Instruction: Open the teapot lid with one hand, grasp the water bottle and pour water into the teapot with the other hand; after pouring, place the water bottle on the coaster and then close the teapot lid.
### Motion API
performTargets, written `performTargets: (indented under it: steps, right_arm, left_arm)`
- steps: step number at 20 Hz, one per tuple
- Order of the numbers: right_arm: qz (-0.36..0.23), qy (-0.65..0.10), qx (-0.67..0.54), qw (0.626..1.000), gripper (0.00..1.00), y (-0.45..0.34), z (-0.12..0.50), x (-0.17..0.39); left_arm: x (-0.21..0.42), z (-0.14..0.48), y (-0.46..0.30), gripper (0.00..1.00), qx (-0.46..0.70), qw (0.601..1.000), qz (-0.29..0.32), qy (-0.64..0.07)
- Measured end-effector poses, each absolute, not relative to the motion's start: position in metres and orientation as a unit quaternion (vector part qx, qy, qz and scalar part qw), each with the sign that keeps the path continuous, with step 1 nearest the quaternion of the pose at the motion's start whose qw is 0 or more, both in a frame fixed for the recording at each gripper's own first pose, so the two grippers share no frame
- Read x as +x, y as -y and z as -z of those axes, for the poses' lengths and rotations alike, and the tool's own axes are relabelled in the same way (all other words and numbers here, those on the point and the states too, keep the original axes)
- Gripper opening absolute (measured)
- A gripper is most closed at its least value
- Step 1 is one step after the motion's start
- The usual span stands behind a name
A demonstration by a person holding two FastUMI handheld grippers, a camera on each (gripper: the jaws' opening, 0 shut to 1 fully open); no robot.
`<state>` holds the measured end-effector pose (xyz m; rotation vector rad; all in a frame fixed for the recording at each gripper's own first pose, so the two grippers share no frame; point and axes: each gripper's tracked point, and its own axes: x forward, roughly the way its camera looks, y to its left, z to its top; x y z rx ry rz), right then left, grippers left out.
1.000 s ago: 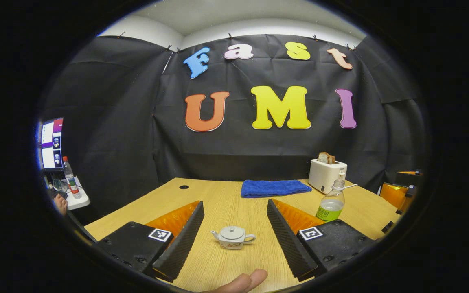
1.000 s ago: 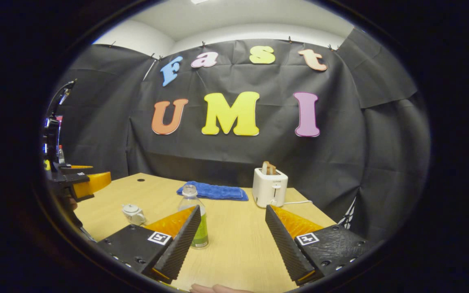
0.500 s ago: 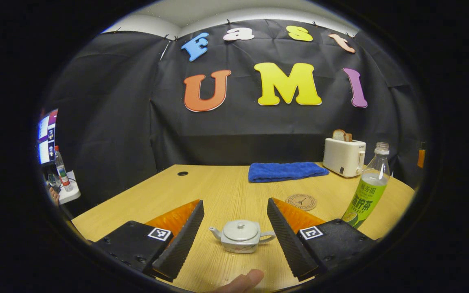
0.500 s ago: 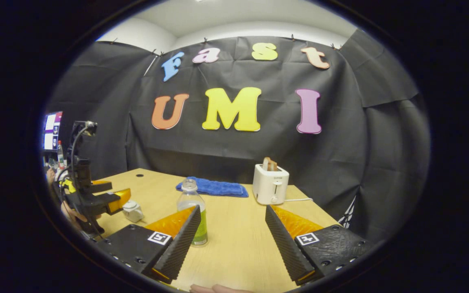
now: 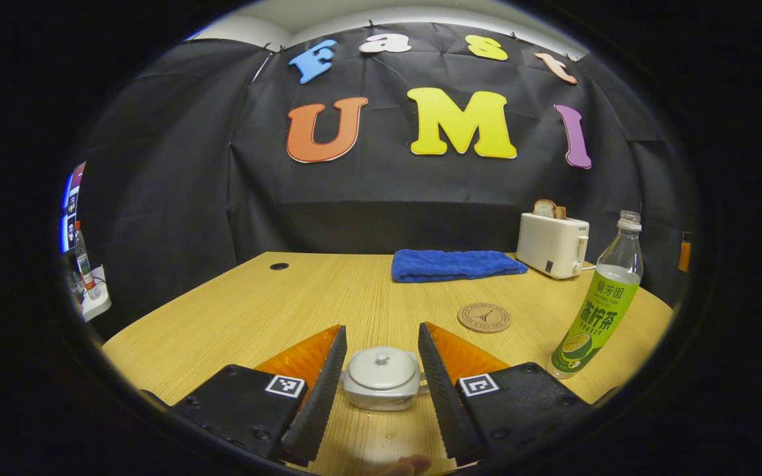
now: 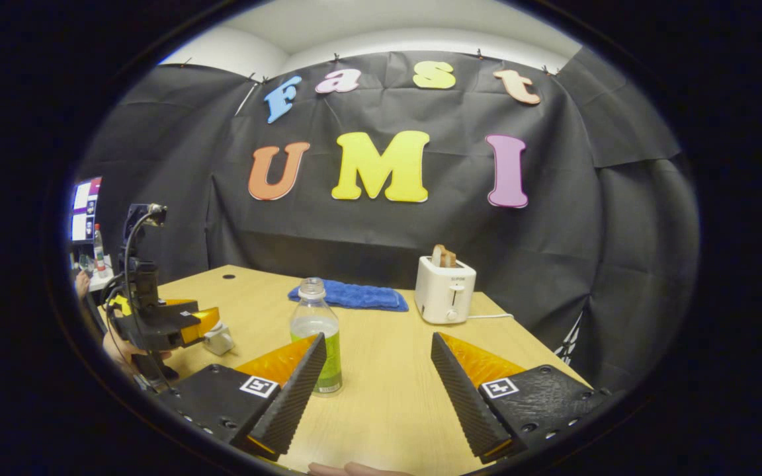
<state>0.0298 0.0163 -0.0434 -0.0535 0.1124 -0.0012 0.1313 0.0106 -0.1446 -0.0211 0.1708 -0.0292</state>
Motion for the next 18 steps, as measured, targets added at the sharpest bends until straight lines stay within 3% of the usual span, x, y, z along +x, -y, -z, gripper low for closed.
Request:
performTargets:
  steps: [10,12,15,18]
  right_arm:
    - [0.002,-0.067,-0.03,0.997,0.98,-0.018,0.052,0.035]
    - [0.0,-0.074,-0.033,0.997,0.95,-0.022,0.058,0.036]
    - [-0.002,-0.081,-0.039,0.996,0.98,-0.025,0.064,0.039]
    - [-0.007,-0.088,-0.041,0.995,0.98,-0.03,0.069,0.04]
  left_arm:
    - [0.144,0.157,-0.017,0.57,-0.016,0.997,0.0,-0.077]
    - [0.146,0.156,-0.021,0.48,-0.017,0.997,-0.008,-0.071]
    - [0.145,0.154,-0.015,0.24,-0.01,0.998,0.001,-0.07]
    - [0.145,0.152,-0.016,0.08,0.012,0.997,0.003,-0.072]
